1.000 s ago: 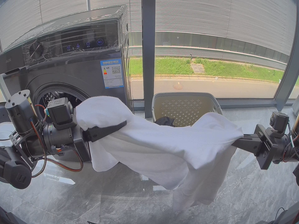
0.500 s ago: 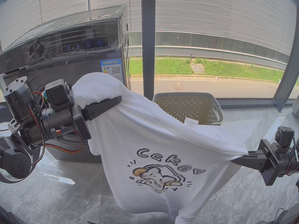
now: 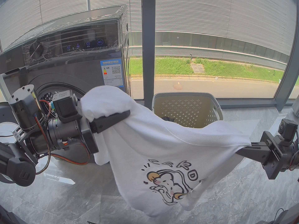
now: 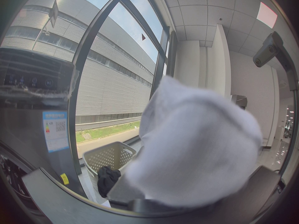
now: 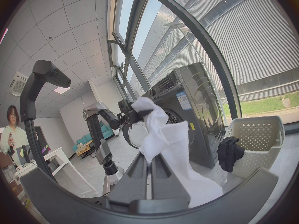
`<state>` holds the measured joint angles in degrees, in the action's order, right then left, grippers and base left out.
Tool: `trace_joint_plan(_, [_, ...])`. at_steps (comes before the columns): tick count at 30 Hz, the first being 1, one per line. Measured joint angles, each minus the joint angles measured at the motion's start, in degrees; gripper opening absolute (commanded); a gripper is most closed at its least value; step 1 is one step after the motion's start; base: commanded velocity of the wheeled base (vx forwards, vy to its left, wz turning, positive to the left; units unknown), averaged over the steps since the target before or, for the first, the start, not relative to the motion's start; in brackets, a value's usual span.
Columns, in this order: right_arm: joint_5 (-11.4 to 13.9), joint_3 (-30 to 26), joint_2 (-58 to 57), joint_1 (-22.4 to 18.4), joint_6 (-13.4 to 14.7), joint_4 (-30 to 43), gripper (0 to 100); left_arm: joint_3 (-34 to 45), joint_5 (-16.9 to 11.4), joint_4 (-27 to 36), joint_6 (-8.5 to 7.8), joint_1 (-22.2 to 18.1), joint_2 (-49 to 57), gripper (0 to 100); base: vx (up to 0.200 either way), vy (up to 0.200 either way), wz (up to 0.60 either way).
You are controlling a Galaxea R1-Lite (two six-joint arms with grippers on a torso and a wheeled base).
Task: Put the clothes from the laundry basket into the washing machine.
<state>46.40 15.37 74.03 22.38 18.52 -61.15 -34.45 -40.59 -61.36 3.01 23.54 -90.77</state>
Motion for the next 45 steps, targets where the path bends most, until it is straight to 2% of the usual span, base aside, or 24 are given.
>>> trace_joint_plan(28, [-0.5, 6.0, -0.2, -0.8, 0.0, 0.0, 0, 0.8, 0.0, 0.0, 0.10, 2.8, -3.7, 0, 0.000, 0.000, 0.00])
trace_joint_plan(34, [-0.5, 8.2, 0.9, -0.8, 0.0, 0.0, 0, 1.2, -0.1, 0.0, 0.05, 4.4, -3.8, 0, 0.000, 0.000, 0.00])
trace_joint_plan(45, [-0.4, 8.0, 1.5, -2.2, 0.0, 0.0, 0, -1.2, 0.2, 0.0, 0.11, 6.5, -5.3, 0, 0.000, 0.000, 0.00])
